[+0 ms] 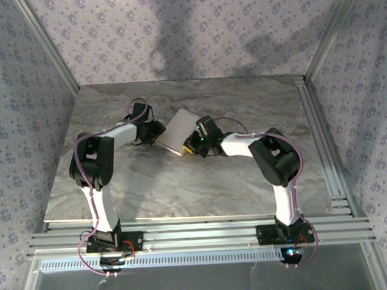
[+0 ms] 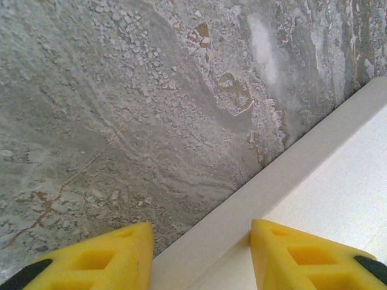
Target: Fold the paper box
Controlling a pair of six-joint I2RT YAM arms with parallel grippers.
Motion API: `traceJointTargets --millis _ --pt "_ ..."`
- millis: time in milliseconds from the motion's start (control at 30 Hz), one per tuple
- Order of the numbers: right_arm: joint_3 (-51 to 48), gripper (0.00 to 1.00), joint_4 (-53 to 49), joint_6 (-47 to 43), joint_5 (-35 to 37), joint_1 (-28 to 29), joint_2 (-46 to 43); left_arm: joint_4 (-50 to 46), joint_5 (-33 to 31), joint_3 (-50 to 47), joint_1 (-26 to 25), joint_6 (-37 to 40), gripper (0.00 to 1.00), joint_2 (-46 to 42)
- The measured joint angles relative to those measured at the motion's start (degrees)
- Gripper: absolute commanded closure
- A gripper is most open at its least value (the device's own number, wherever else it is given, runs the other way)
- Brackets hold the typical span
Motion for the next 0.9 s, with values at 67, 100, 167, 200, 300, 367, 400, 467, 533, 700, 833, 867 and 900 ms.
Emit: traceJointTargets --millis 67,100,167,200,300,367,400,467,533,700,833,867,900 --pt "0.0 0.92 0.0 0.0 0.0 -0.1 0.0 0.0 0.0 0.0 0.0 0.0 0.55 -0.1" --pt "0.0 0.92 0.0 0.0 0.0 -0.1 0.0 0.0 0.0 0.0 0.0 0.0 0.55 -0.1" --pt "0.0 0.95 0.0 0.2 0.0 -0.1 0.0 0.0 0.0 -0.1 -0.1 0.0 0.55 -0.2" --pt "0.0 0.96 0.0 0.2 0.0 -0.1 0.0 0.0 -0.1 -0.1 -0.2 -0.1 0.55 -0.2" --pt "0.0 1.00 0.0 0.2 0.0 -0.1 0.0 0.0 -0.3 -0.1 -0.3 -0.4 0.55 -0.2" --pt "0.0 1.00 0.0 0.3 0.0 -0.1 0.0 0.0 -0.3 -0.1 -0.3 -0.4 0.55 -0.2" --pt "0.0 1.00 0.0 0.4 0.0 -0.1 0.0 0.0 -0.3 -0.1 -0.3 -0.4 0.55 -0.2" --pt "0.0 1.00 0.0 0.7 0.0 -0.1 0.0 0.1 -0.4 -0.2 -0.3 -0.5 0.55 -0.2" --pt "0.0 1.00 0.1 0.9 0.0 -0.1 0.0 0.4 -0.5 -0.4 -0.3 -0.6 0.55 -0.3" --pt "-0.4 1.00 1.3 2.7 0.4 -0.2 0.0 1.3 -0.5 -1.0 -0.3 -1.1 0.55 -0.5" --pt "-2.4 1.00 7.2 5.7 -0.5 -0.7 0.6 2.4 -1.0 -1.9 -0.3 -1.7 0.55 -0.9" --pt "-2.8 1.00 8.7 6.2 -0.9 -1.0 0.9 2.6 -1.3 -2.1 -0.3 -1.9 0.56 -1.0" --pt "-2.9 1.00 9.6 6.4 -1.1 -1.1 1.1 2.7 -1.4 -2.2 -0.3 -2.0 0.56 -1.0"
